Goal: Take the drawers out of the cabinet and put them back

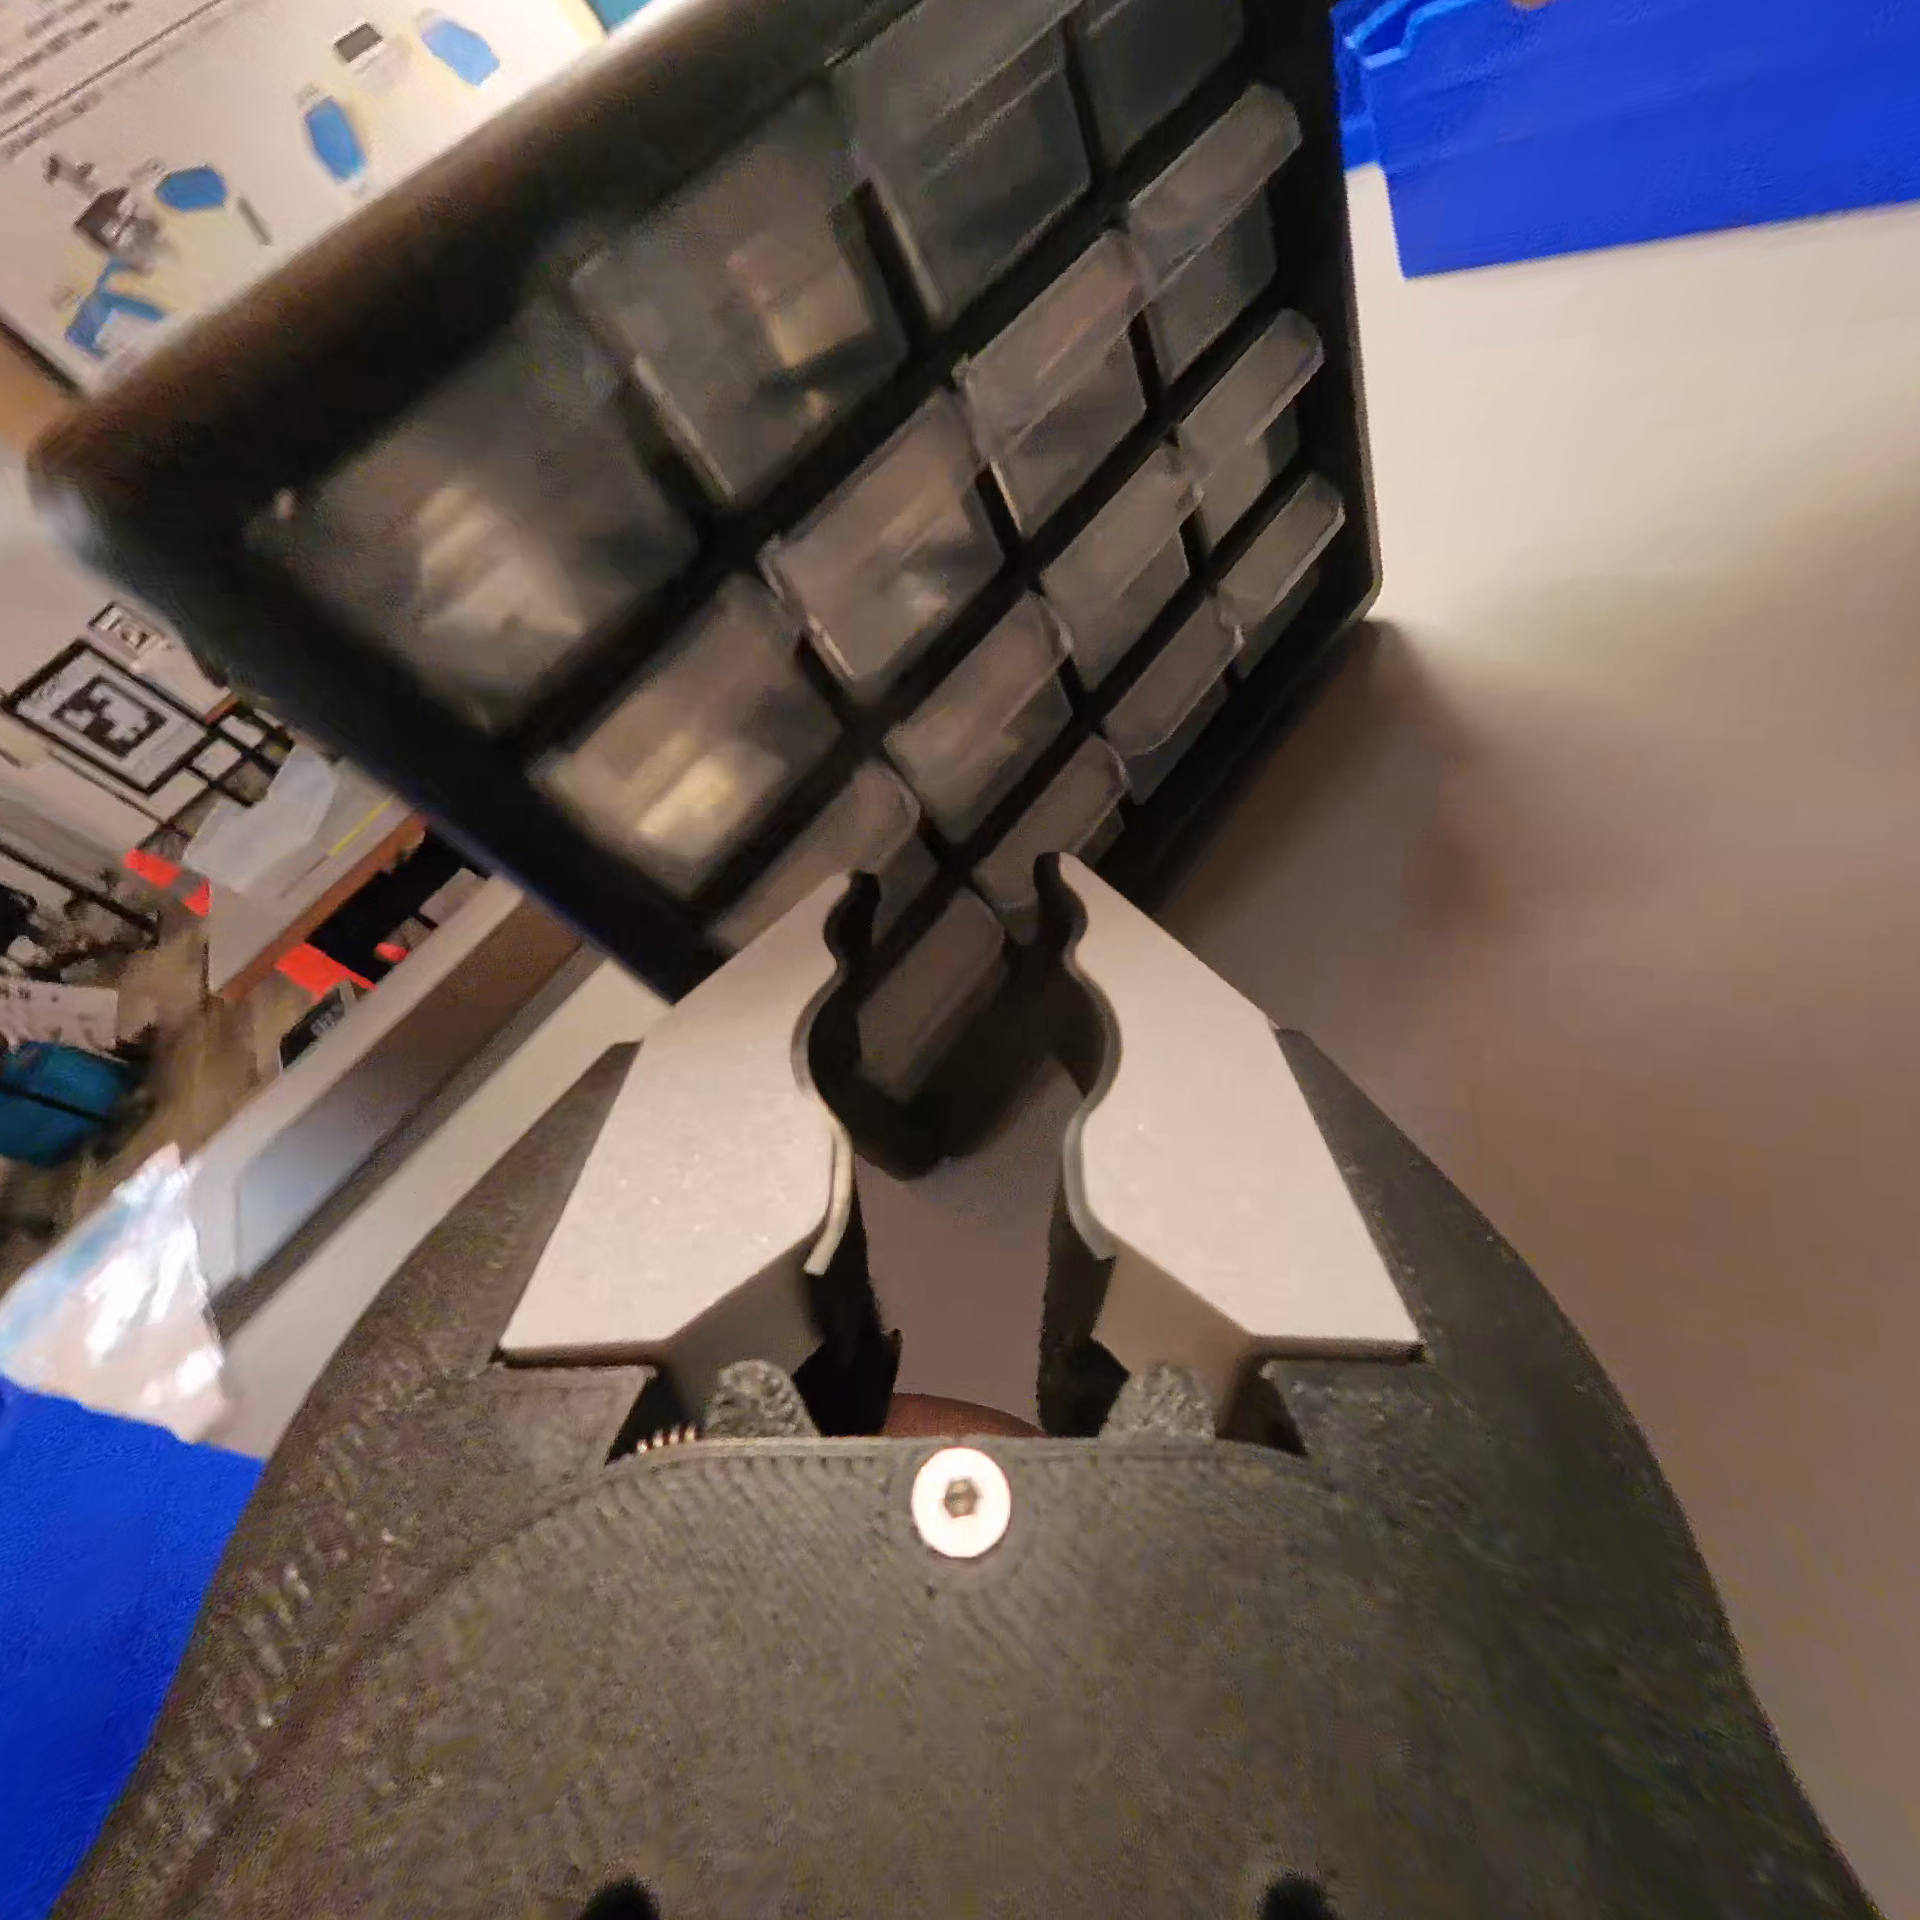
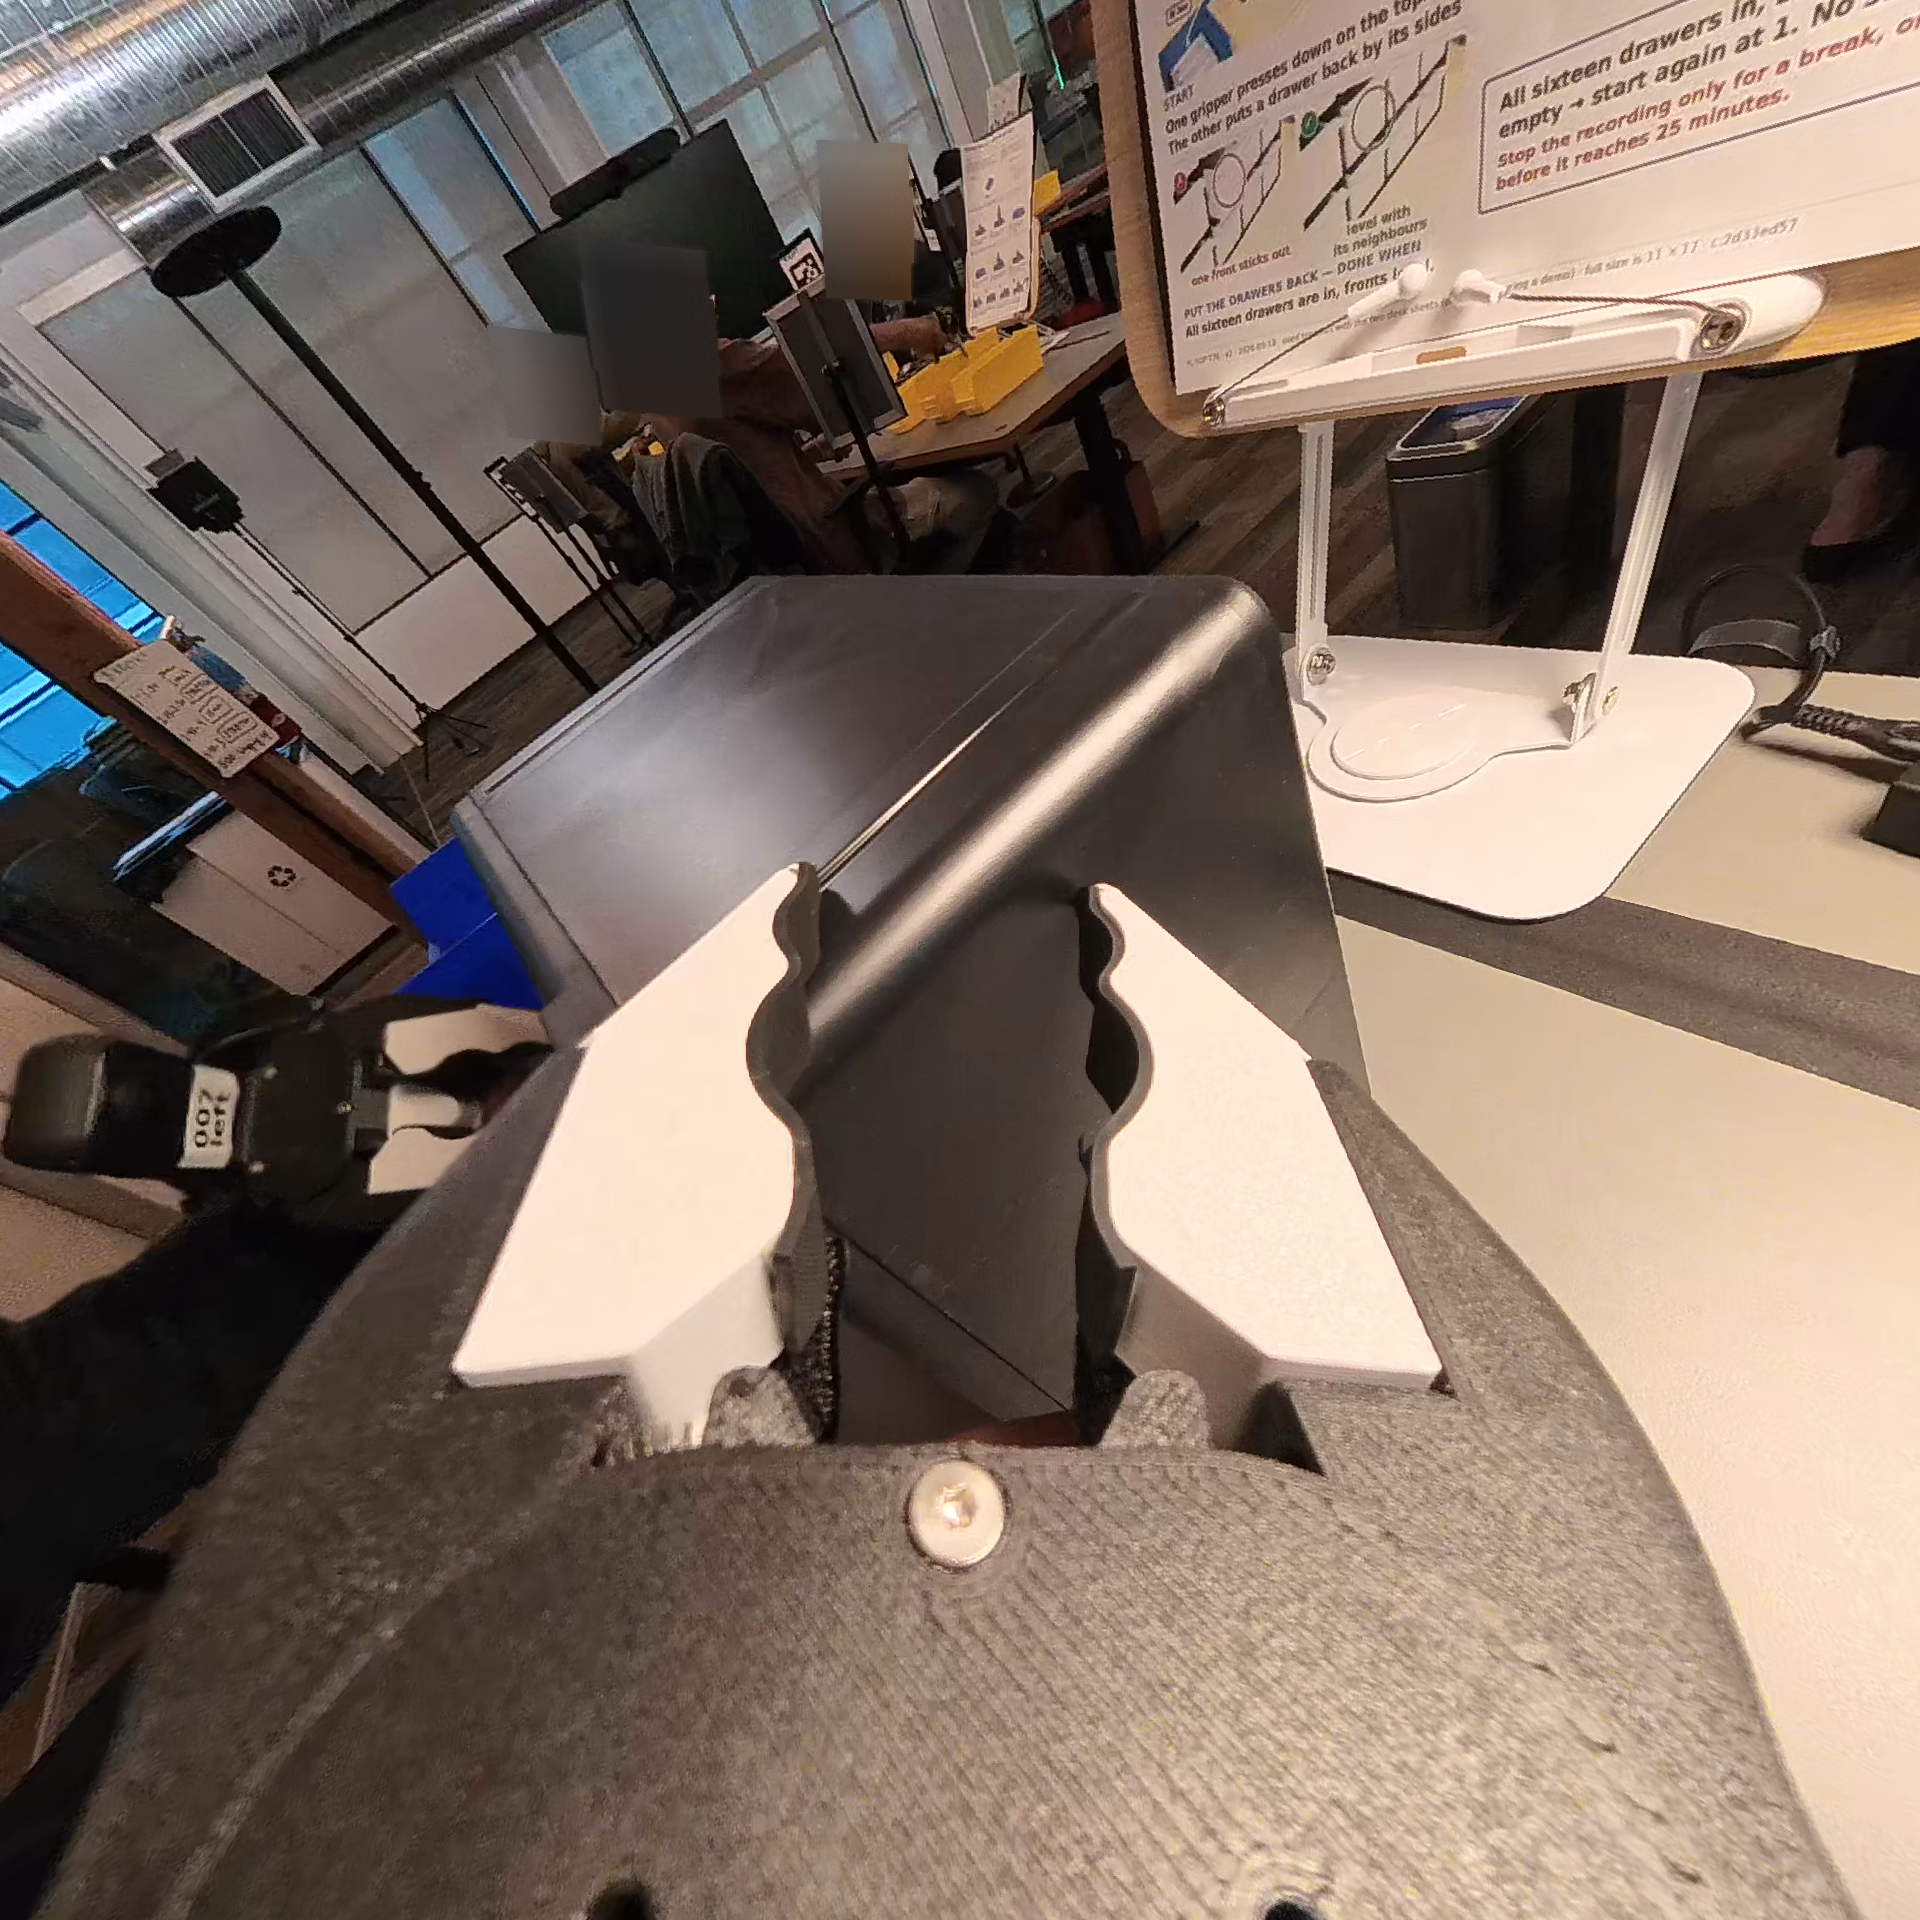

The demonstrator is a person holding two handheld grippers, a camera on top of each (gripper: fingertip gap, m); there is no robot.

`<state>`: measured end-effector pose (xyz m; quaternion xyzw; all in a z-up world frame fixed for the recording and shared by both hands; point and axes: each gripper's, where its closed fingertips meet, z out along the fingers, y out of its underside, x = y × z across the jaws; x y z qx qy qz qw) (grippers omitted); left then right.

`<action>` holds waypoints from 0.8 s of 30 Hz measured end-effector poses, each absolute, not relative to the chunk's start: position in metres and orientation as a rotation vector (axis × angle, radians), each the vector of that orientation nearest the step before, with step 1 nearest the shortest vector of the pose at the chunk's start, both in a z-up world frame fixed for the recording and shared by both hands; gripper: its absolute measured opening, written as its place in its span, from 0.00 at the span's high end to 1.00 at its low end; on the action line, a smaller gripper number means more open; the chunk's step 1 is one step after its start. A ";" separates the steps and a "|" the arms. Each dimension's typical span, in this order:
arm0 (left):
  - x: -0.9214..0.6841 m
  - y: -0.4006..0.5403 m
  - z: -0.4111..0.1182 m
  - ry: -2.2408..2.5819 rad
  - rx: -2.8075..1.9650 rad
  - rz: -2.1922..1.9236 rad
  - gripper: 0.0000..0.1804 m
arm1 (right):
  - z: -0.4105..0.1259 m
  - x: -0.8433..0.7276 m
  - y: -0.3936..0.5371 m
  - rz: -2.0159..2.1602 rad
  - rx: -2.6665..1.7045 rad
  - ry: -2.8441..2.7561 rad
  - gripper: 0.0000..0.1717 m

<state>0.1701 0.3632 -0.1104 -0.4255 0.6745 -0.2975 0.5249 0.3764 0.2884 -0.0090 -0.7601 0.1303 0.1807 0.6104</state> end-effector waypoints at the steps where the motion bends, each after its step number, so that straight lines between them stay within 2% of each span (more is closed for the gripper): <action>1: 0.163 0.363 -0.115 1.569 -1.045 -0.740 0.82 | -0.009 0.377 0.288 0.416 -1.755 0.301 0.70; 5: 0.131 0.365 -0.125 1.376 -1.142 -0.848 0.80 | -0.005 0.377 0.285 0.393 -1.746 0.303 0.69; 15: 0.057 0.371 -0.098 1.055 -1.209 -0.928 0.76 | 0.022 0.373 0.237 0.169 -1.687 0.332 0.66; 20: 0.019 0.386 -0.100 0.980 -1.240 -0.731 0.76 | -0.006 0.361 0.172 -0.008 -1.616 0.420 0.66; 24: -0.017 0.396 -0.101 0.926 -1.280 -0.592 0.71 | -0.031 0.350 0.097 -0.239 -1.599 0.498 0.66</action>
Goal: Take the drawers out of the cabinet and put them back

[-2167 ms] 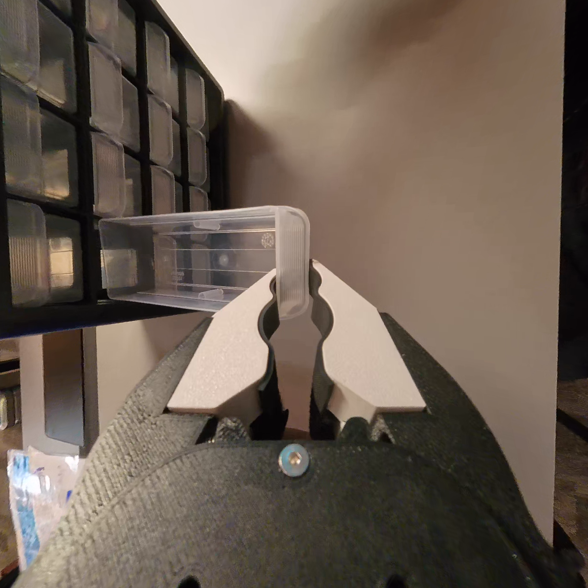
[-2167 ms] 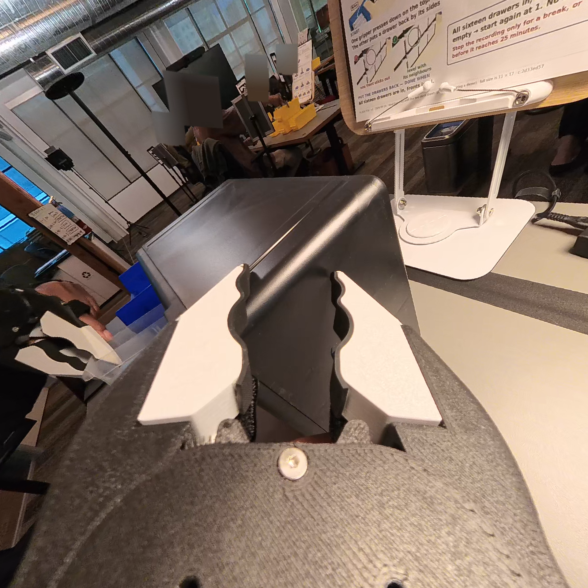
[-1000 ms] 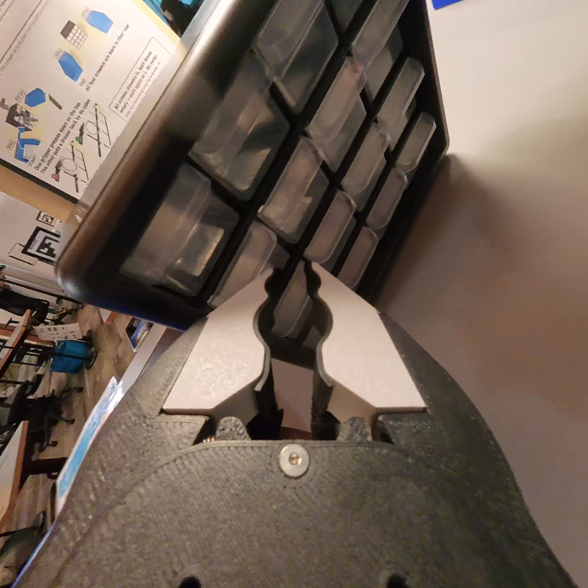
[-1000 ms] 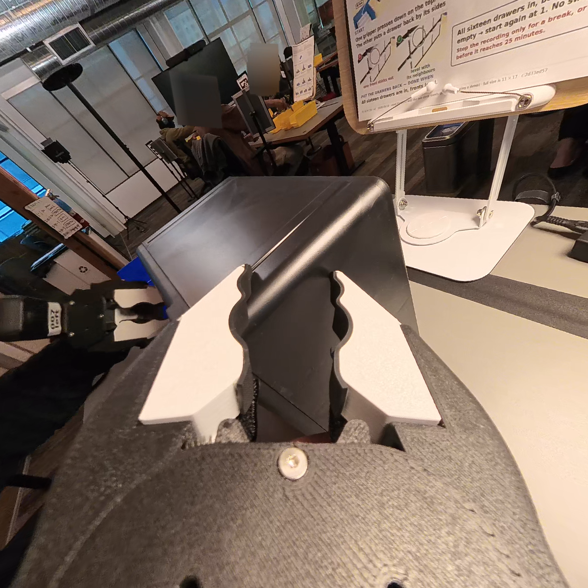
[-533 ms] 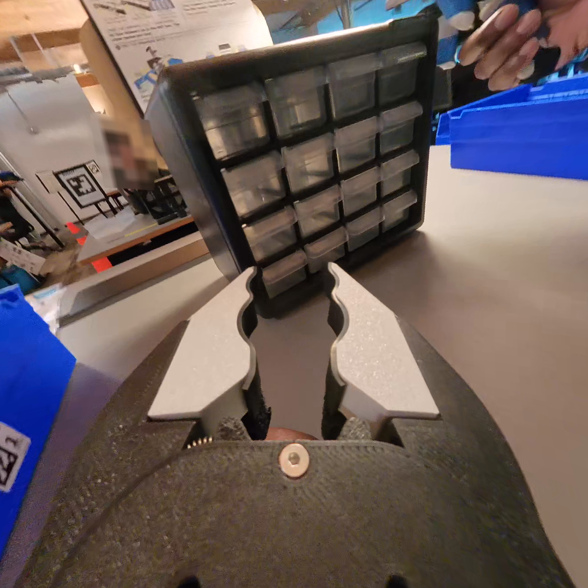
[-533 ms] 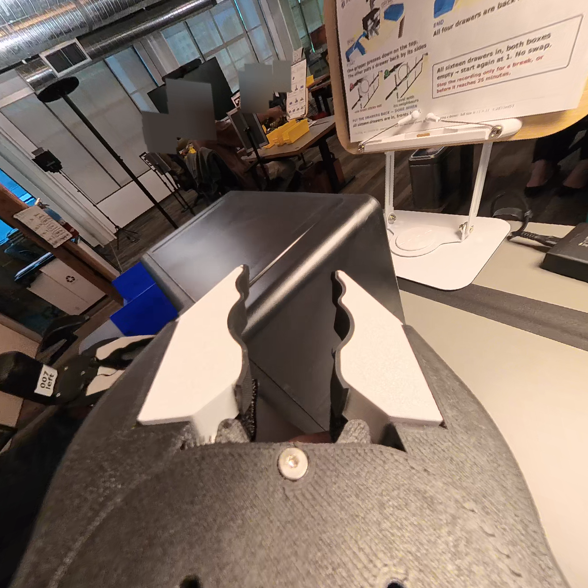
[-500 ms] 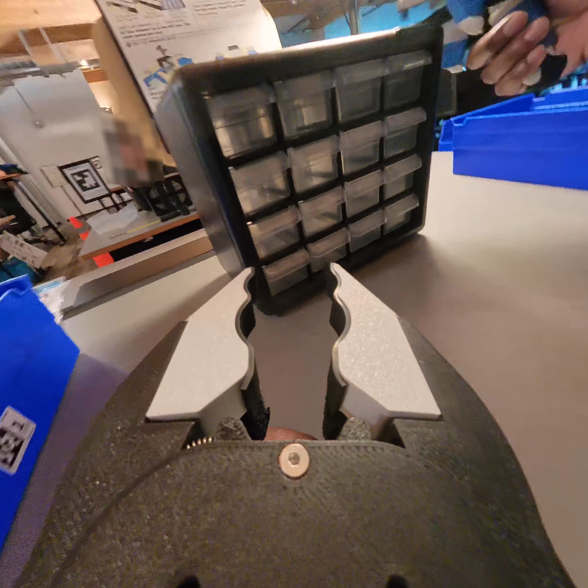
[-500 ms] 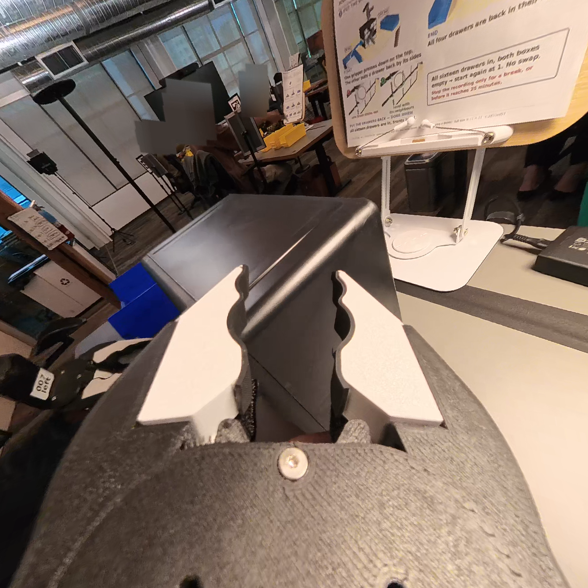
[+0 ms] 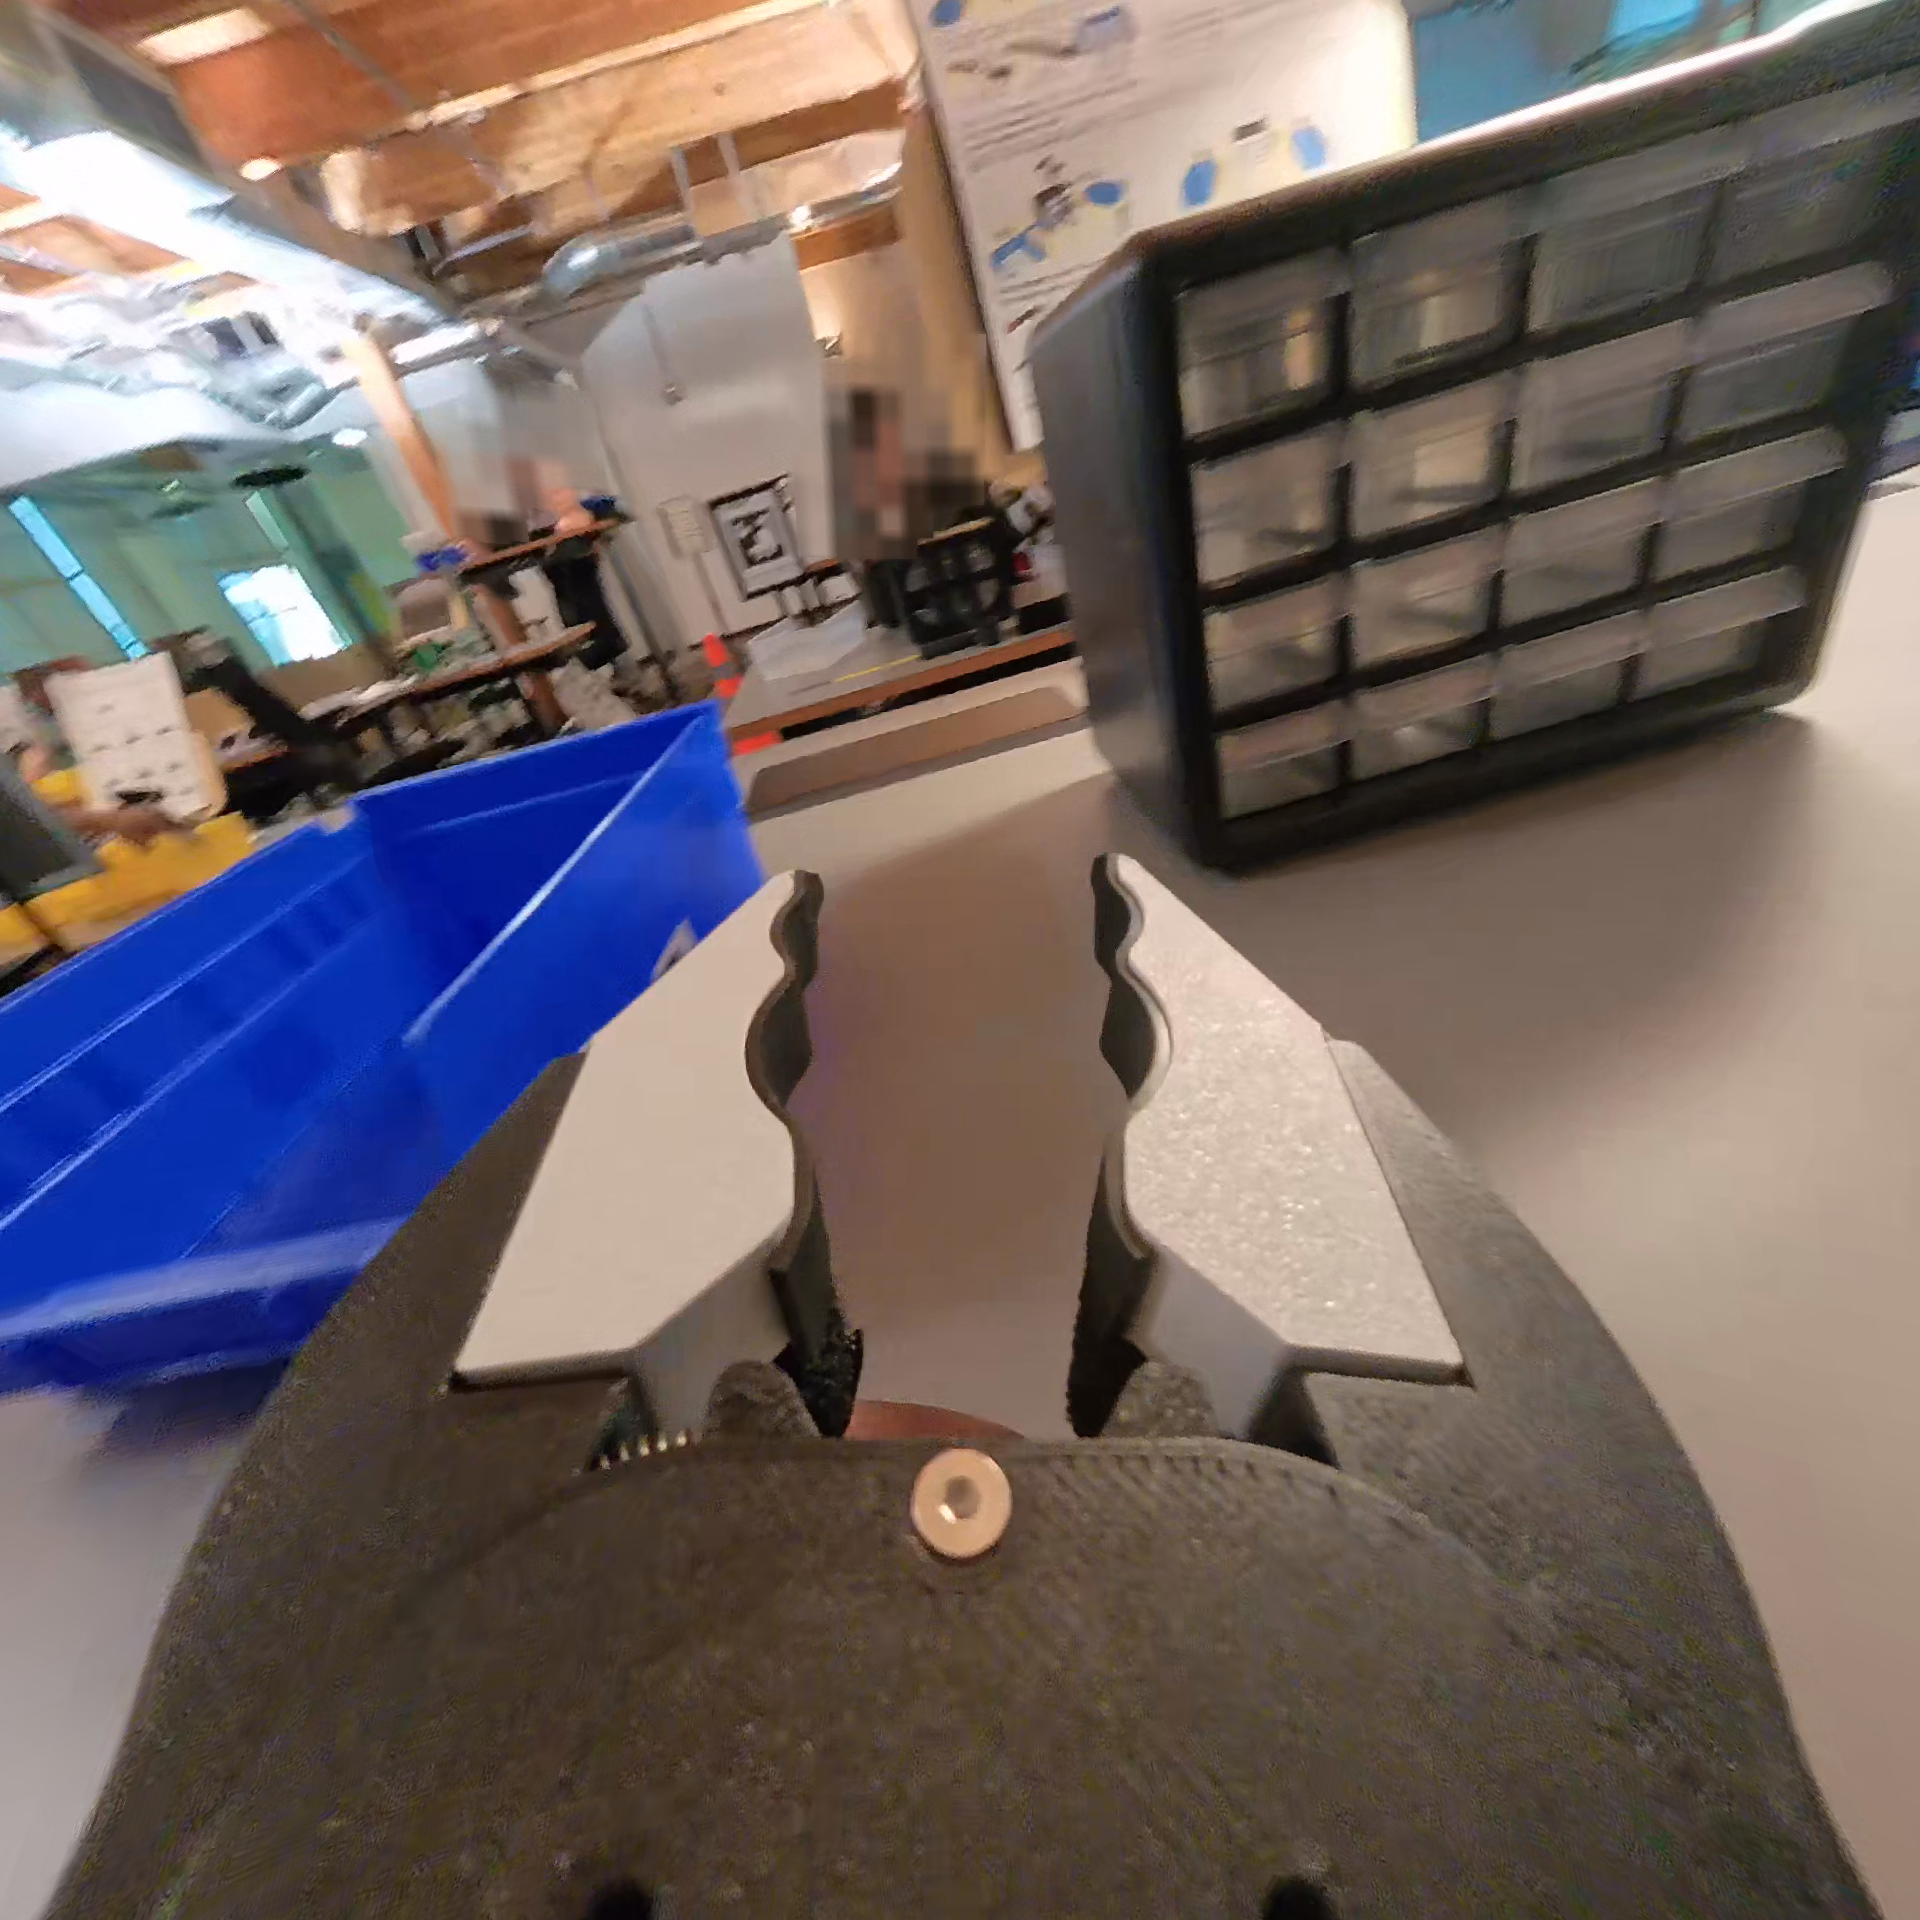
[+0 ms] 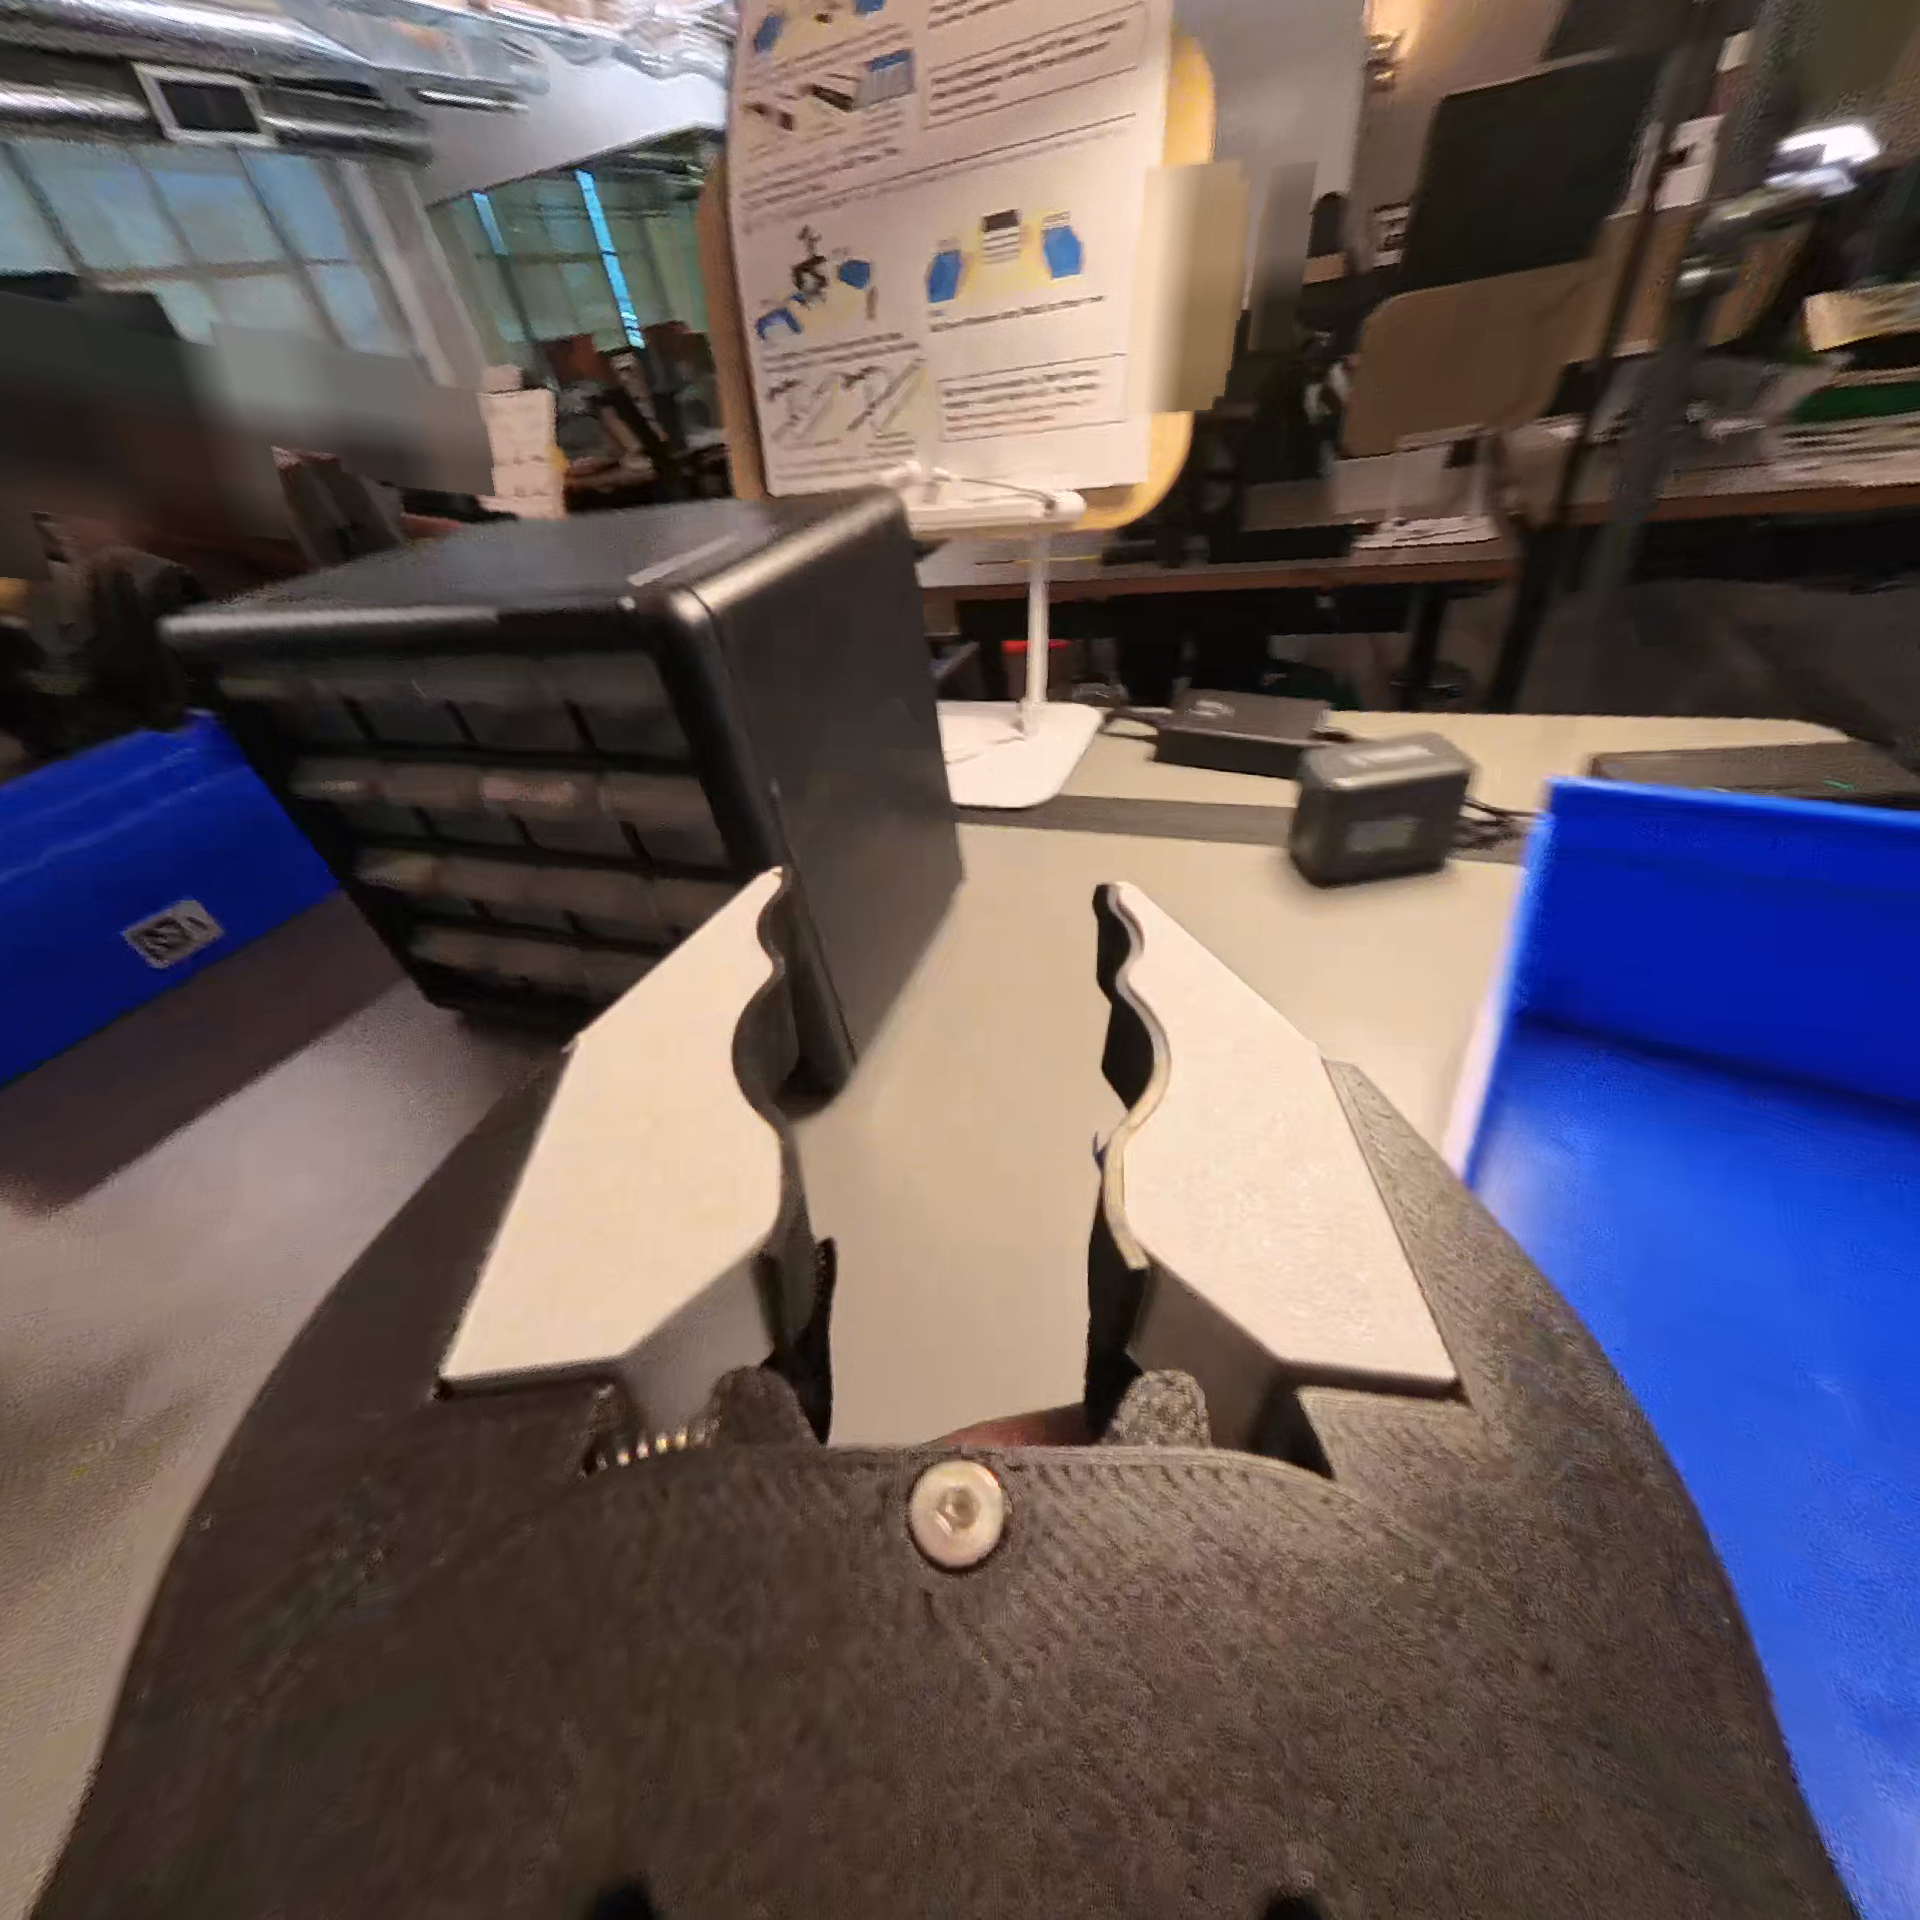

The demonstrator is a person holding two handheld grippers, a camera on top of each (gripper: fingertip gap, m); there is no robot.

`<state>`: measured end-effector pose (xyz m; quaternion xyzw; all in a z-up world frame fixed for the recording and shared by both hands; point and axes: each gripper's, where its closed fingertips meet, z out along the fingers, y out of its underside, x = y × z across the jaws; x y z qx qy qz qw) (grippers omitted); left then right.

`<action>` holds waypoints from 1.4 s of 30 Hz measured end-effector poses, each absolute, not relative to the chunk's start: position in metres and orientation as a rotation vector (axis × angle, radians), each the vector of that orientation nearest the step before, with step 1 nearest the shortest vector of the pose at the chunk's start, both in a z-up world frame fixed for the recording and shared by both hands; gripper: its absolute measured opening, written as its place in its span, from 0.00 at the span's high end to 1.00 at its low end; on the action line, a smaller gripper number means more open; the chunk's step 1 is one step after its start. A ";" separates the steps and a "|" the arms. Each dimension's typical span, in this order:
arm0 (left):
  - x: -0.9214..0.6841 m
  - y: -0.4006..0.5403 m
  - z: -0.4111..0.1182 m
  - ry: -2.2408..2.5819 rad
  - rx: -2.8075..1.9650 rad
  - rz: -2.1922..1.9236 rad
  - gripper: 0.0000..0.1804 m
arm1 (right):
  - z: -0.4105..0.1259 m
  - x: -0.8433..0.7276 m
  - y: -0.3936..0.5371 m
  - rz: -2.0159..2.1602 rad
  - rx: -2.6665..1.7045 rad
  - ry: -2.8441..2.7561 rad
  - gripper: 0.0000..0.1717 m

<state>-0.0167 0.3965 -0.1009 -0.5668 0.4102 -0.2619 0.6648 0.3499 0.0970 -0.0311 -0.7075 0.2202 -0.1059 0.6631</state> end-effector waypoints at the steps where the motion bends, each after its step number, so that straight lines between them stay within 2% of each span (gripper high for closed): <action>1: -0.029 0.404 -0.102 0.901 -1.313 -0.559 0.70 | -0.037 0.348 0.079 -0.290 -1.608 0.516 0.66; 6: -0.098 0.456 -0.089 0.675 -1.412 -0.370 0.68 | -0.063 0.365 0.009 -0.454 -1.662 0.641 0.66; 8: -0.114 0.472 -0.090 0.621 -1.457 -0.330 0.64 | -0.078 0.375 -0.005 -0.471 -1.694 0.693 0.65; 14: -0.124 0.507 -0.112 0.606 -1.617 -0.287 0.58 | -0.134 0.384 -0.004 -0.474 -1.845 0.767 0.57; 17: -0.120 0.521 -0.125 0.633 -1.693 -0.279 0.58 | -0.143 0.389 0.002 -0.534 -1.888 0.771 0.57; 19: -0.118 0.528 -0.133 0.656 -1.731 -0.269 0.59 | -0.146 0.393 0.005 -0.575 -1.906 0.777 0.62; 22: -0.109 0.533 -0.138 0.705 -1.743 -0.294 0.64 | -0.149 0.400 0.005 -0.627 -1.918 0.792 0.73; 25: -0.097 0.532 -0.140 0.776 -1.724 -0.322 0.76 | -0.151 0.399 0.008 -0.600 -1.904 0.781 0.85; 26: -0.092 0.531 -0.140 0.806 -1.713 -0.330 0.83 | -0.151 0.398 0.008 -0.595 -1.898 0.781 0.89; 30: -0.079 0.532 -0.140 0.868 -1.662 -0.300 0.95 | -0.150 0.394 -0.006 -0.649 -1.893 0.778 0.94; 32: -0.075 0.534 -0.141 0.880 -1.643 -0.251 0.94 | -0.150 0.389 -0.017 -0.674 -1.893 0.773 0.97; 36: -0.068 0.539 -0.152 0.896 -1.671 -0.208 0.93 | -0.150 0.366 -0.031 -0.561 -1.867 0.733 0.97; 42: -0.060 0.526 -0.150 0.921 -1.676 -0.328 0.98 | -0.150 0.326 -0.048 -0.497 -1.893 0.588 0.97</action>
